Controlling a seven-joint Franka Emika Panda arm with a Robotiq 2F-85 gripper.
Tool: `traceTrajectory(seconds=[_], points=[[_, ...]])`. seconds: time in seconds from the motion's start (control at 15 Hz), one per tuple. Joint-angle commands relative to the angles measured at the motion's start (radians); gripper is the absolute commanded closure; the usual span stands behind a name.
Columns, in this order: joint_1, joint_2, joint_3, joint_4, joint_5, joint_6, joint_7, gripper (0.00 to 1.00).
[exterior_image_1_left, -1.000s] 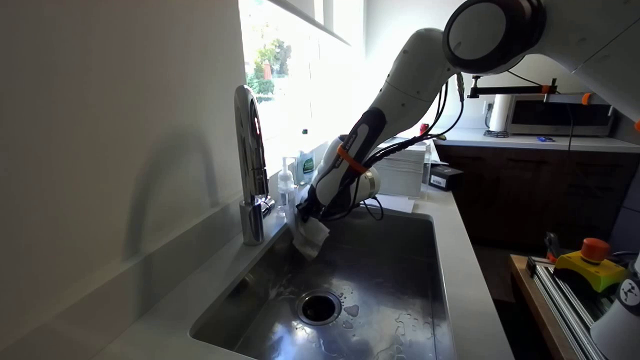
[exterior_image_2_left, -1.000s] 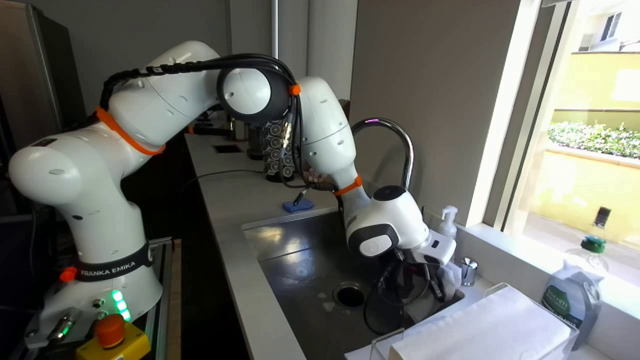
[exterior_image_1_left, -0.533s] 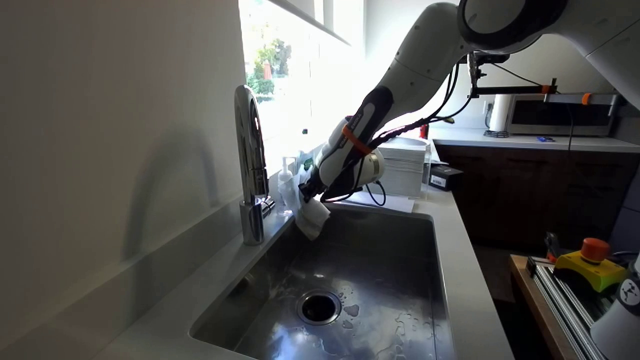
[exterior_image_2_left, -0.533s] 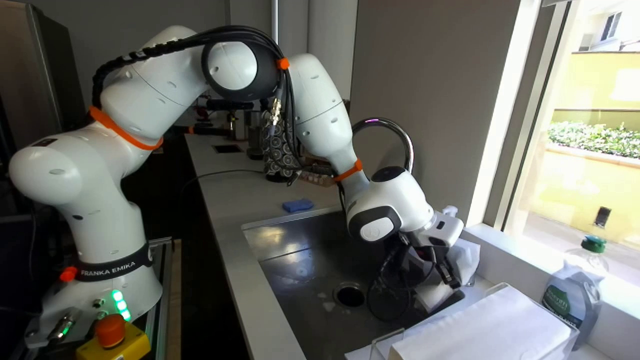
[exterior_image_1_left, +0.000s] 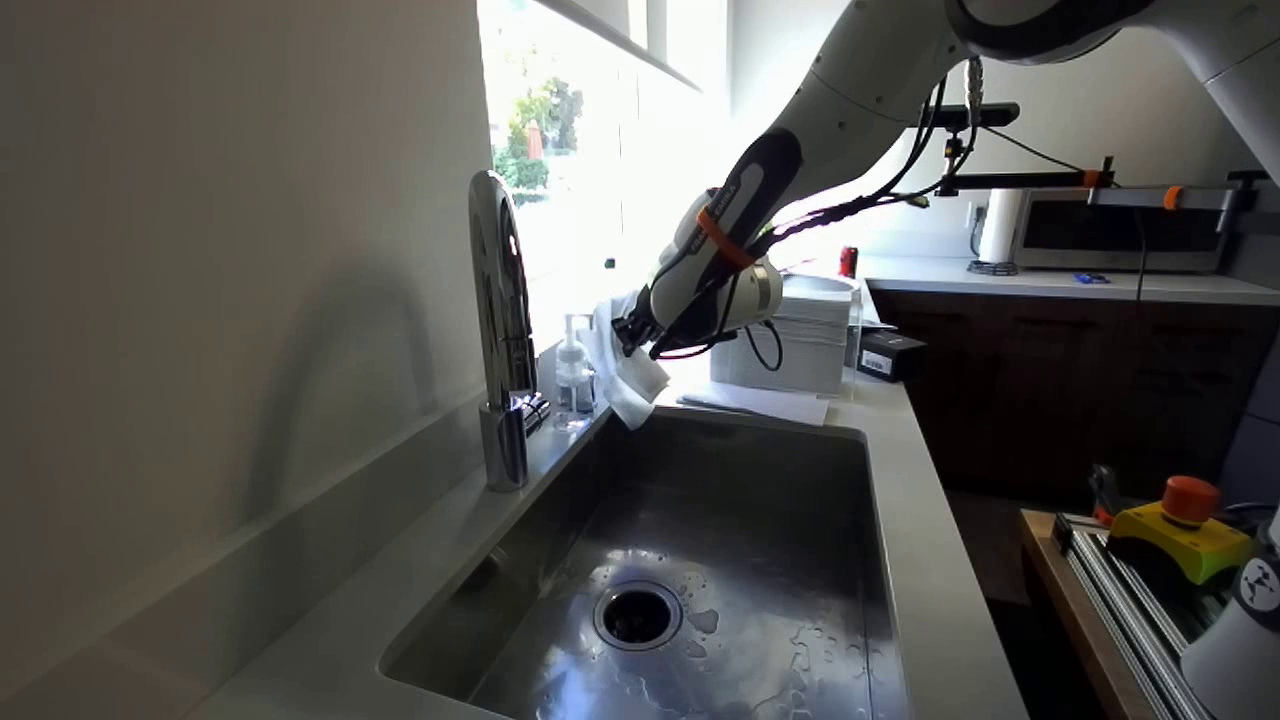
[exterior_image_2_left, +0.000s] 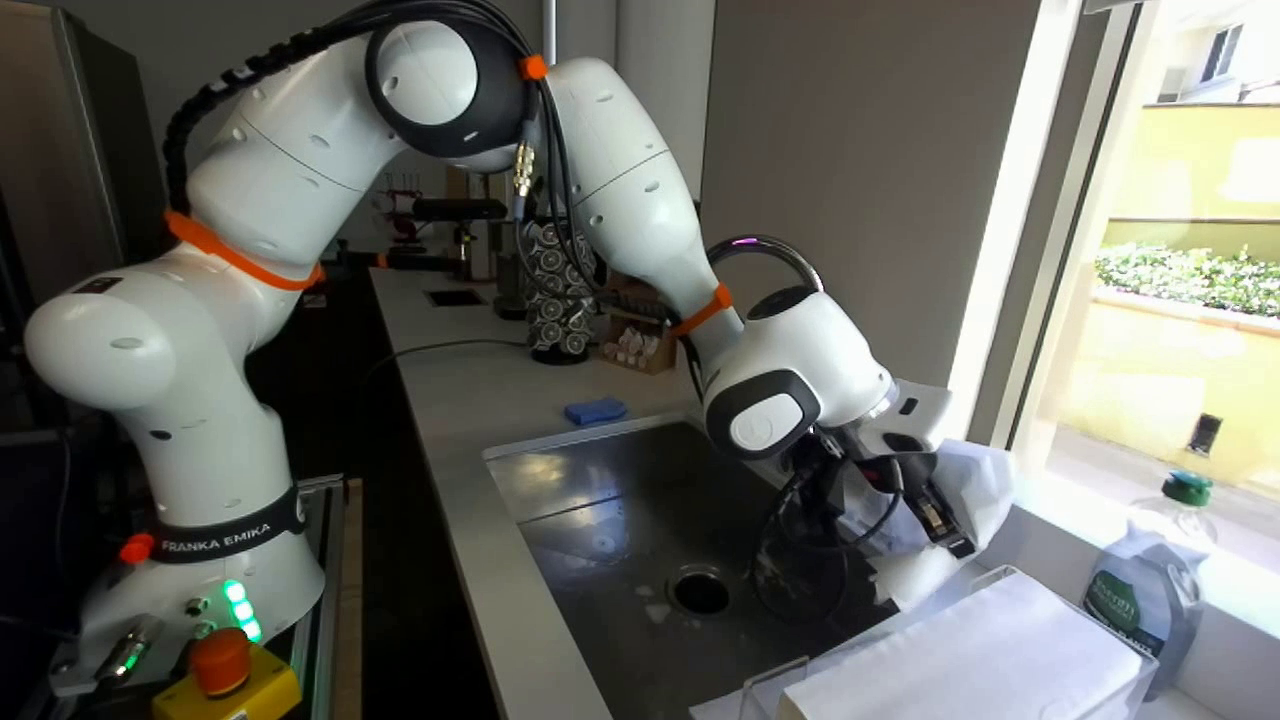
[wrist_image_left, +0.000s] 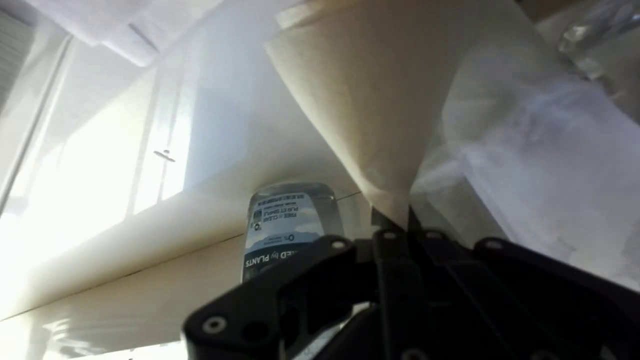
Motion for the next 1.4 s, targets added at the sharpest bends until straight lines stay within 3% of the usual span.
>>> traceTrajectory(seconds=[0.0, 0.73, 0.8, 0.87, 1.33], points=[[0.066, 0.011, -0.091, -0.003, 0.038, 0.019, 0.049, 1.0], [0.125, 0.144, -0.213, 0.123, 0.13, 0.003, 0.162, 1.0], [0.13, 0.155, -0.222, 0.131, 0.138, 0.0, 0.17, 0.92], [0.147, 0.164, -0.244, 0.136, 0.144, -0.004, 0.183, 0.73], [0.171, 0.188, -0.269, 0.161, 0.165, -0.01, 0.201, 0.22]])
